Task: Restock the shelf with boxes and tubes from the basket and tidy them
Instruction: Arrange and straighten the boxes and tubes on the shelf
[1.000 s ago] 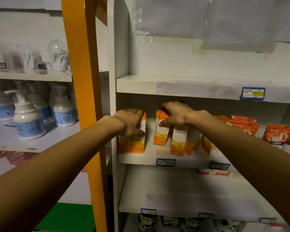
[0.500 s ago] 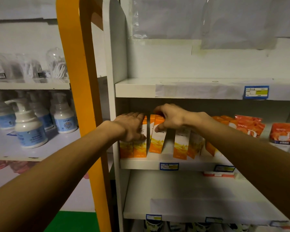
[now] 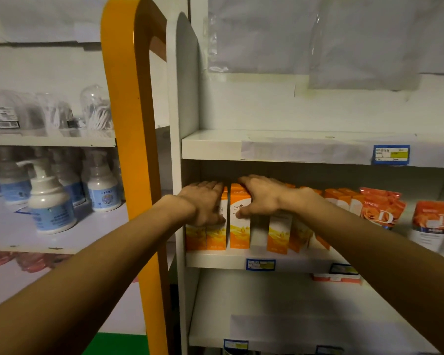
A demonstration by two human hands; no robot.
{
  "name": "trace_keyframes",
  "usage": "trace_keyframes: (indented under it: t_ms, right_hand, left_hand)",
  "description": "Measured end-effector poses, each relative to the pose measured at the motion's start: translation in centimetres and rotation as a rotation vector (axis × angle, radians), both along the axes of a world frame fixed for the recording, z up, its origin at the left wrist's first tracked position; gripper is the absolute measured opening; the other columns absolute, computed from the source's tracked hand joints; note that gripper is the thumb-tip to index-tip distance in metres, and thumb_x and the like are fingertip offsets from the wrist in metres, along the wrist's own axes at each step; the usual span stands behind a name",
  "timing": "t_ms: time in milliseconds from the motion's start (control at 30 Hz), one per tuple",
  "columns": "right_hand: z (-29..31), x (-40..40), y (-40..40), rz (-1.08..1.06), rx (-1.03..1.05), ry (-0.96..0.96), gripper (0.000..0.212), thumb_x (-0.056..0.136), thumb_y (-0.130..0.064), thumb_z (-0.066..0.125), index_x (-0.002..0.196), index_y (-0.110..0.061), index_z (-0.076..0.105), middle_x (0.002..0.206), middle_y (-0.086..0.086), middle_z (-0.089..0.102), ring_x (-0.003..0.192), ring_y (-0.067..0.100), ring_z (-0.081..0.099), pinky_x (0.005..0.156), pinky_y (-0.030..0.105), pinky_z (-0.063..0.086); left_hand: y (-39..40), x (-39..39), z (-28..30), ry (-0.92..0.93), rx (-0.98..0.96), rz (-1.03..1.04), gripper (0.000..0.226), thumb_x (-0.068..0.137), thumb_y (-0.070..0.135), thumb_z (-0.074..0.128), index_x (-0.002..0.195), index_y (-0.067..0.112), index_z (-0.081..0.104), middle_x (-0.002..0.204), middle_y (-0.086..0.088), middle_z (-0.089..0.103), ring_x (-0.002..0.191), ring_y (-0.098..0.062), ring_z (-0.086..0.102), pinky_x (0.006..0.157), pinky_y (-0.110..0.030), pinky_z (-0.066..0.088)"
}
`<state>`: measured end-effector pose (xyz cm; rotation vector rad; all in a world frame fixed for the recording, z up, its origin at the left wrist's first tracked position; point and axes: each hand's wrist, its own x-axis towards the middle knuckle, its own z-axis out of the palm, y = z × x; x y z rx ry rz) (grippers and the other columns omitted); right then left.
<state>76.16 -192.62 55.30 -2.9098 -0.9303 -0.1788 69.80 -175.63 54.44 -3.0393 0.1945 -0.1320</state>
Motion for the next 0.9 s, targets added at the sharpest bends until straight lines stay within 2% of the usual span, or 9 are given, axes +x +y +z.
trace_keyframes:
  t_ms: [67, 167, 233, 467, 600, 700, 767, 833, 900]
  right_hand:
    - [0.6, -0.2, 0.2, -0.011, 0.020, 0.021, 0.097, 0.074, -0.049, 0.081, 0.150, -0.017, 0.031, 0.147, 0.007, 0.044, 0.134, 0.030, 0.044, 0.109, 0.041, 0.042]
    - [1.3, 0.0, 0.6, -0.017, 0.032, 0.087, 0.082, 0.069, -0.044, 0.086, 0.137, -0.018, 0.047, 0.126, 0.003, 0.056, 0.117, 0.025, 0.056, 0.097, 0.040, 0.051]
    - [1.4, 0.0, 0.8, -0.008, 0.029, 0.111, 0.079, 0.069, -0.041, 0.087, 0.133, -0.019, 0.048, 0.122, 0.001, 0.056, 0.112, 0.023, 0.057, 0.095, 0.039, 0.052]
    - [1.6, 0.4, 1.0, 0.026, 0.112, 0.195, 0.076, 0.067, -0.034, 0.089, 0.130, -0.018, 0.050, 0.114, -0.002, 0.061, 0.105, 0.019, 0.061, 0.095, 0.036, 0.053]
    - [1.1, 0.7, 1.3, 0.018, 0.113, 0.226, 0.078, 0.068, -0.031, 0.089, 0.134, -0.017, 0.050, 0.119, 0.000, 0.062, 0.110, 0.021, 0.061, 0.097, 0.038, 0.052]
    - [0.6, 0.9, 1.6, 0.012, 0.103, 0.216, 0.067, 0.072, -0.031, 0.086, 0.128, -0.019, 0.053, 0.119, 0.001, 0.063, 0.112, 0.023, 0.061, 0.098, 0.040, 0.052]
    - [0.0, 0.8, 1.9, -0.006, 0.043, 0.185, 0.072, 0.077, -0.034, 0.083, 0.136, -0.019, 0.046, 0.129, 0.005, 0.055, 0.122, 0.027, 0.055, 0.103, 0.040, 0.048]
    - [-0.7, 0.8, 2.4, -0.021, -0.057, 0.136, 0.095, 0.080, -0.039, 0.078, 0.153, -0.015, 0.024, 0.154, 0.009, 0.035, 0.142, 0.031, 0.035, 0.115, 0.041, 0.036]
    - [-0.8, 0.8, 2.6, -0.026, -0.125, 0.114, 0.108, 0.081, -0.045, 0.076, 0.158, -0.014, 0.005, 0.165, 0.009, 0.013, 0.150, 0.030, 0.017, 0.121, 0.041, 0.026]
  left_hand:
    - [0.0, 0.0, 0.0, -0.002, 0.006, 0.000, 0.094, 0.091, 0.056, 0.061, 0.159, 0.018, 0.008, 0.166, -0.005, 0.017, 0.152, -0.026, 0.017, 0.122, -0.038, 0.015]
    - [0.1, 0.1, -0.1, 0.002, 0.000, 0.001, 0.095, 0.090, 0.056, 0.062, 0.159, 0.018, 0.009, 0.165, -0.005, 0.018, 0.152, -0.026, 0.017, 0.122, -0.039, 0.015]
    - [0.1, 0.2, -0.1, -0.002, -0.003, -0.004, 0.095, 0.089, 0.056, 0.062, 0.159, 0.018, 0.010, 0.165, -0.005, 0.019, 0.151, -0.026, 0.019, 0.122, -0.039, 0.016]
    - [0.3, 0.2, 0.0, -0.008, -0.014, -0.024, 0.092, 0.089, 0.054, 0.064, 0.158, 0.017, 0.015, 0.162, -0.007, 0.027, 0.148, -0.027, 0.026, 0.120, -0.039, 0.020]
    - [0.3, 0.3, 0.0, 0.001, -0.024, -0.027, 0.092, 0.089, 0.053, 0.065, 0.158, 0.017, 0.015, 0.161, -0.006, 0.028, 0.148, -0.027, 0.028, 0.120, -0.039, 0.022]
    - [0.5, 0.5, 0.0, -0.005, -0.029, -0.033, 0.093, 0.089, 0.055, 0.064, 0.158, 0.018, 0.014, 0.162, -0.006, 0.027, 0.147, -0.027, 0.027, 0.120, -0.040, 0.021]
    - [0.5, 0.6, 0.0, 0.003, -0.035, -0.034, 0.096, 0.088, 0.060, 0.061, 0.159, 0.019, 0.010, 0.164, -0.006, 0.021, 0.150, -0.027, 0.021, 0.122, -0.041, 0.016]
    - [0.7, 0.6, -0.1, 0.005, -0.036, -0.032, 0.099, 0.088, 0.063, 0.059, 0.159, 0.019, 0.005, 0.166, -0.006, 0.014, 0.152, -0.028, 0.016, 0.122, -0.042, 0.013]
    - [0.8, 0.7, -0.2, -0.001, -0.039, -0.037, 0.099, 0.089, 0.063, 0.058, 0.160, 0.020, 0.005, 0.166, -0.006, 0.014, 0.152, -0.028, 0.015, 0.122, -0.042, 0.013]
